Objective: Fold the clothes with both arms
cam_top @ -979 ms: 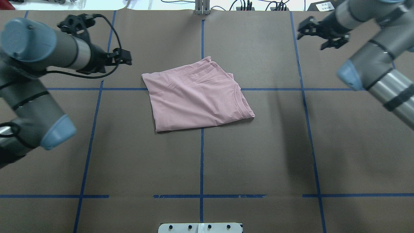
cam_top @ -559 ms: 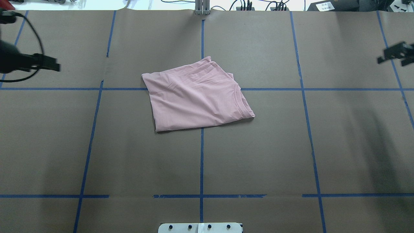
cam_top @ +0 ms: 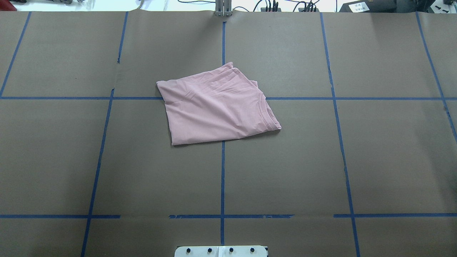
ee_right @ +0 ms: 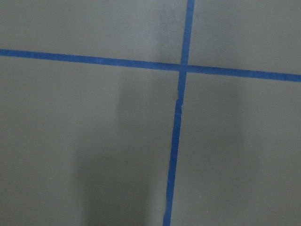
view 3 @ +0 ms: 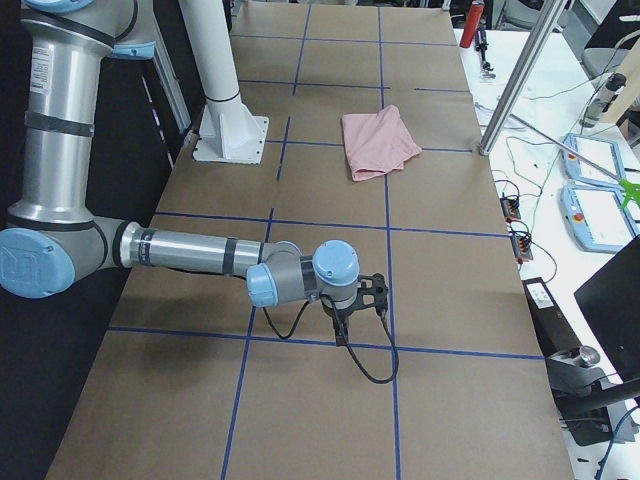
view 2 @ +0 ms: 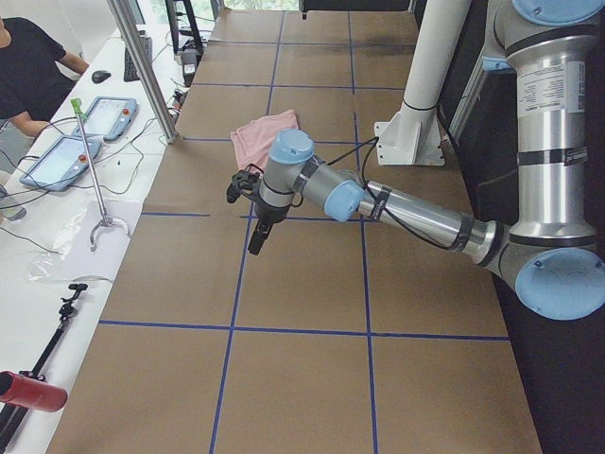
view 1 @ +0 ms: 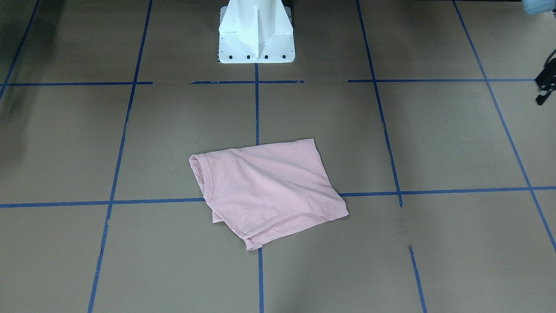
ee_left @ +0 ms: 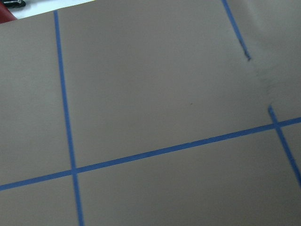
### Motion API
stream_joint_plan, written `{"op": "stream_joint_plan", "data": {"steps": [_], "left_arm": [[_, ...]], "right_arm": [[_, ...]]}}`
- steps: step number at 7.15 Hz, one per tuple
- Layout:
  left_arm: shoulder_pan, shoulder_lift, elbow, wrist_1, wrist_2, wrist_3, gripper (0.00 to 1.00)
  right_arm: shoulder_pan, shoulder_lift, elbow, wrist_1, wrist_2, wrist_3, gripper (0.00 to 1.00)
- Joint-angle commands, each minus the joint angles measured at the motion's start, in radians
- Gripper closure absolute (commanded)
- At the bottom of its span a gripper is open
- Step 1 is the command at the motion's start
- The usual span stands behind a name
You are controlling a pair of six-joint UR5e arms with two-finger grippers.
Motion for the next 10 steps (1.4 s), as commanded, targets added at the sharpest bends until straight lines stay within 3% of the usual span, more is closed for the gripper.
{"op": "stream_joint_plan", "data": {"steps": [1, 2, 4, 5, 6, 7, 10], "left_arm": [[-0.099, 0.008, 0.049, 0.089, -0.043, 0.211, 0.0], [-0.102, 0.01, 0.108, 0.079, -0.102, 0.238, 0.0], [-0.096, -0.019, 0.241, 0.024, -0.113, 0.204, 0.0], [-0.091, -0.041, 0.335, -0.102, -0.106, 0.203, 0.0], [-0.093, -0.029, 0.363, -0.184, -0.11, 0.213, 0.0], [-0.094, -0.026, 0.353, -0.174, -0.101, 0.204, 0.0], [-0.099, -0.024, 0.333, -0.049, -0.1, 0.212, 0.0]], "right_arm": [[0.12, 0.042, 0.127, -0.45, -0.002, -0.277, 0.0], [0.144, 0.098, 0.121, -0.534, -0.003, -0.319, 0.0], [0.157, 0.113, 0.091, -0.491, -0.017, -0.304, 0.0], [0.157, 0.102, 0.055, -0.43, -0.019, -0.301, 0.0], [0.157, 0.105, -0.025, -0.338, -0.013, -0.298, 0.0], [0.157, 0.101, -0.069, -0.242, -0.01, -0.283, 0.0], [0.125, 0.117, -0.066, -0.216, 0.0, -0.092, 0.0]]}}
